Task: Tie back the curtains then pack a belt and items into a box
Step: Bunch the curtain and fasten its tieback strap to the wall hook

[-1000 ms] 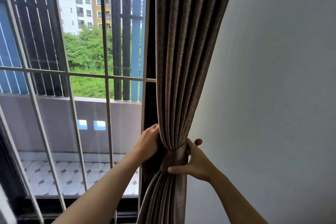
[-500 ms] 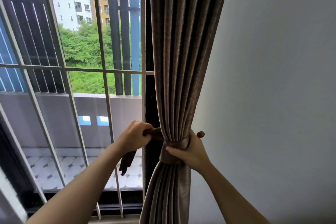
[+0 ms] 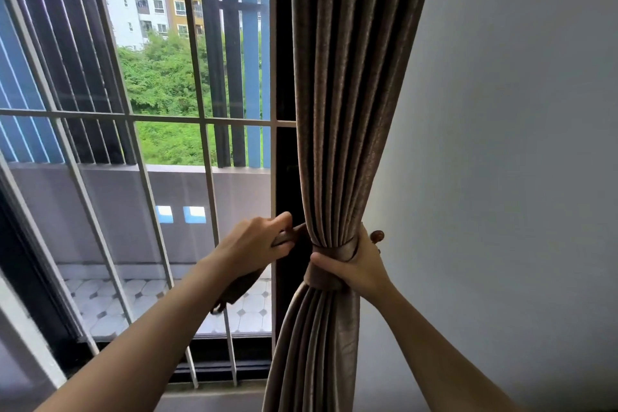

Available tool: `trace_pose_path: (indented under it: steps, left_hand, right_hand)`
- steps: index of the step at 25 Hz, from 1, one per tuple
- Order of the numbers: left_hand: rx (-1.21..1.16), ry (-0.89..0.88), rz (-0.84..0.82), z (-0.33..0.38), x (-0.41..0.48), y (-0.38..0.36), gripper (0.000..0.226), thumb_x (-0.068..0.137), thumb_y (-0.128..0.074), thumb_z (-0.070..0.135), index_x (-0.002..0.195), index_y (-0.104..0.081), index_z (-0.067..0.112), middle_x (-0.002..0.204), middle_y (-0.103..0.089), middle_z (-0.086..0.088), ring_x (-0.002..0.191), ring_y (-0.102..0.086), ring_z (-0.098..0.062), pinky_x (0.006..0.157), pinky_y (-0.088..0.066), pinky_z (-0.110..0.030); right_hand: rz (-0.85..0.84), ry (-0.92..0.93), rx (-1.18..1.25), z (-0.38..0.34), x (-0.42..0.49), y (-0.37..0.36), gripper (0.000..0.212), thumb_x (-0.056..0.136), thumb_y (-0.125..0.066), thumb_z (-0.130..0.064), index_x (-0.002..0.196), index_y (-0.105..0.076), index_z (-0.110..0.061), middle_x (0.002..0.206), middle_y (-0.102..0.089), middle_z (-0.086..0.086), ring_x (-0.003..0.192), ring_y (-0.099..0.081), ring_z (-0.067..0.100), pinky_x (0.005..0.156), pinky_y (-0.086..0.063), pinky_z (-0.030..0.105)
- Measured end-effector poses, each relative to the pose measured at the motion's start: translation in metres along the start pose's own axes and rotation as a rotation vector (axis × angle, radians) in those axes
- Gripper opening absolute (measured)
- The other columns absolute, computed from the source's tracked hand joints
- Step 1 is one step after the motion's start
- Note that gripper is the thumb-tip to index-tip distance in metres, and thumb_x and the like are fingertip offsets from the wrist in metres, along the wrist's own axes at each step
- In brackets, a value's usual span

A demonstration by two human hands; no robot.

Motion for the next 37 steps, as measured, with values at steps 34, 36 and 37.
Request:
trace_pose_path:
  steps: [34, 36, 37]
  left_hand:
    - [-0.467, 0.122, -0.201, 0.066, 0.001, -0.012, 0.035, 0.09, -0.047, 0.035, 0.072, -0.055, 0.007, 0.061, -0.058, 0.0, 0.053, -0.051, -0.007, 0.055, -0.042, -0.026]
    - [-0.555, 0.221, -0.164, 0.069, 0.005, -0.016, 0.036, 0.087, -0.037, 0.03, 0.076, -0.052, 0.0, 0.062, -0.055, -0.008, 0.055, -0.051, -0.015, 0.059, -0.044, -0.034]
    - [-0.553, 0.239, -0.148, 0.07, 0.006, -0.019, 0.03, 0.088, -0.038, 0.025, 0.081, -0.055, 0.001, 0.066, -0.06, -0.009, 0.058, -0.057, -0.015, 0.062, -0.05, -0.031]
  right_hand:
    - [-0.122, 0.057, 0.108, 0.001, -0.006, 0.037, 0.017, 0.075, -0.061, -0.021, 0.089, -0.053, -0.013, 0.081, -0.06, 0.0, 0.078, -0.059, 0.015, 0.07, -0.051, 0.023]
    - [-0.203, 0.055, 0.18, 0.0, -0.007, 0.047, 0.018, 0.076, -0.058, -0.026, 0.087, -0.061, -0.012, 0.082, -0.062, -0.003, 0.083, -0.06, 0.01, 0.078, -0.048, 0.02]
    - [-0.267, 0.051, 0.129, -0.001, -0.008, 0.049, 0.022, 0.077, -0.061, -0.032, 0.09, -0.062, -0.014, 0.085, -0.064, -0.005, 0.086, -0.061, 0.007, 0.079, -0.048, 0.018]
Point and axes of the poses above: each hand's wrist, its own x-axis towards the middle knuckle, its own y-axis out of the back of the hand, z = x × y, the point moved 1 cm from there along x, towards the middle knuckle
